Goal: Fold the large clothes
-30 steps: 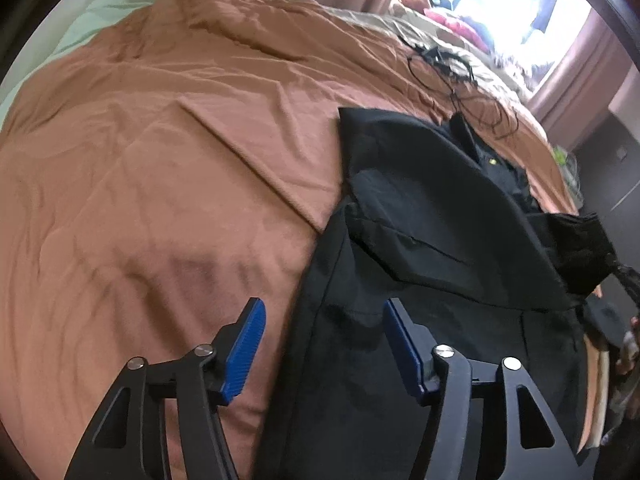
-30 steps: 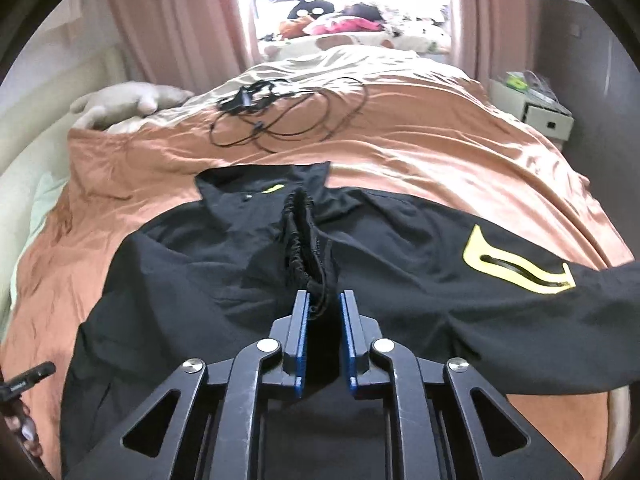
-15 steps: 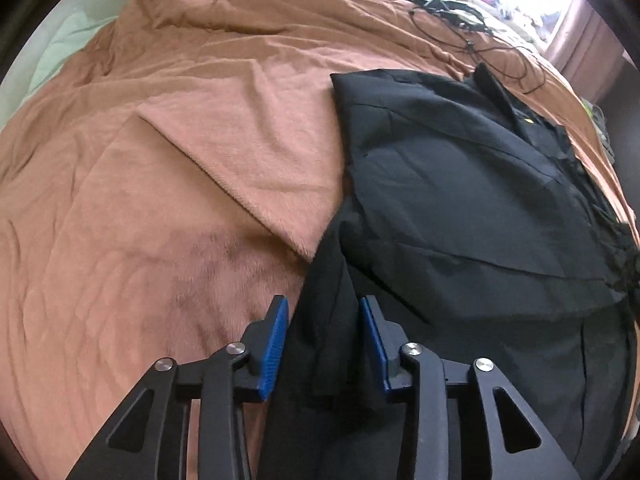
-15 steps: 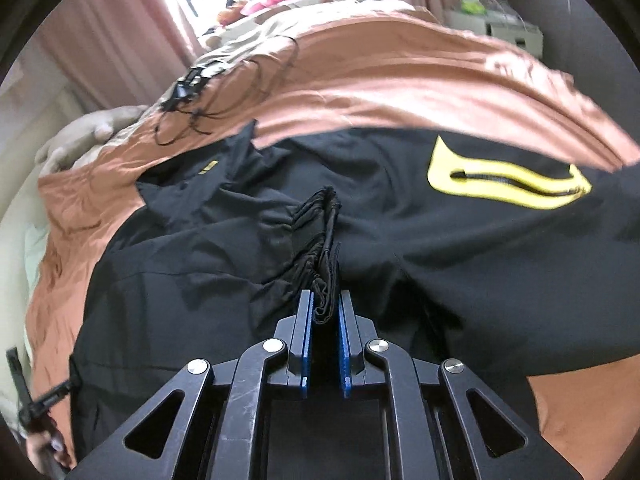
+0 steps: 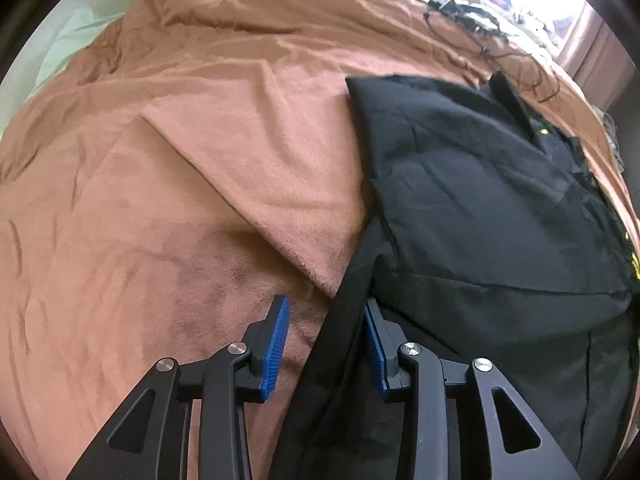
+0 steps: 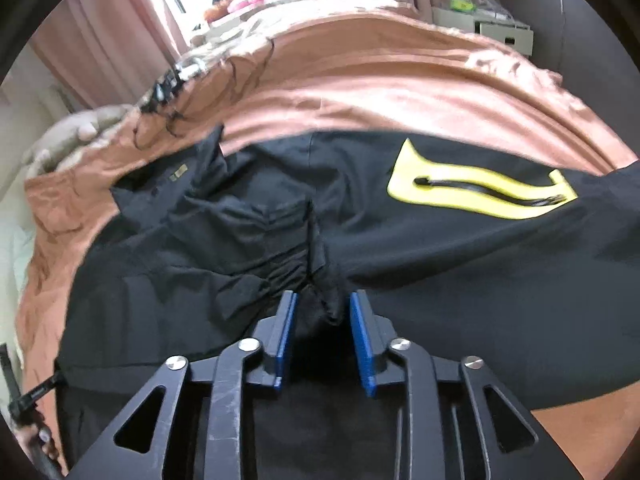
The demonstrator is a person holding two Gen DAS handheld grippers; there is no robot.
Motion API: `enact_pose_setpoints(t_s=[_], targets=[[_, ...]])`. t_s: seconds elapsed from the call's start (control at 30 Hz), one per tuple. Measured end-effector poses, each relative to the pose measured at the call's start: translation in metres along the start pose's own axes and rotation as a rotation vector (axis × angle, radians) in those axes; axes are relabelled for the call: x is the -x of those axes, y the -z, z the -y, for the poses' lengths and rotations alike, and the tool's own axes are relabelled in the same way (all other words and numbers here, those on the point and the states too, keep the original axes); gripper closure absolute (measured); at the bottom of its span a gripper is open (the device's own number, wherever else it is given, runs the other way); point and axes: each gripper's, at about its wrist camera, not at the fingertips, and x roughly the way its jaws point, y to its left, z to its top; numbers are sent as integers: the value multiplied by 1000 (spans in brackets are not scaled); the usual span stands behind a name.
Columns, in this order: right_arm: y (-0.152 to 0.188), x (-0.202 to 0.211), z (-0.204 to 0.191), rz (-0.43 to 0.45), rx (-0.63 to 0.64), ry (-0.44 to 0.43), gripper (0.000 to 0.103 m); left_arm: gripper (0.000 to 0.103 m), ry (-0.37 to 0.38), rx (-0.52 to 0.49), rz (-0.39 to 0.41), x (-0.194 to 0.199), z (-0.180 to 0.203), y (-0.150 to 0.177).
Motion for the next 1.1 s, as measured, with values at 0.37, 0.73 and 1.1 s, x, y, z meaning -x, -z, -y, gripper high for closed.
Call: enact_pose_setpoints(t_s=[0.37, 0.73, 1.1], targets=[[17, 105, 81, 123, -91, 69, 41, 45, 83, 6, 78, 49, 7, 2], [38, 192, 191, 240, -311, 131, 41, 22, 158, -37, 134, 83, 50, 9], [46, 193, 279, 246, -526, 92, 41, 22, 172, -62, 131, 93, 77, 21]])
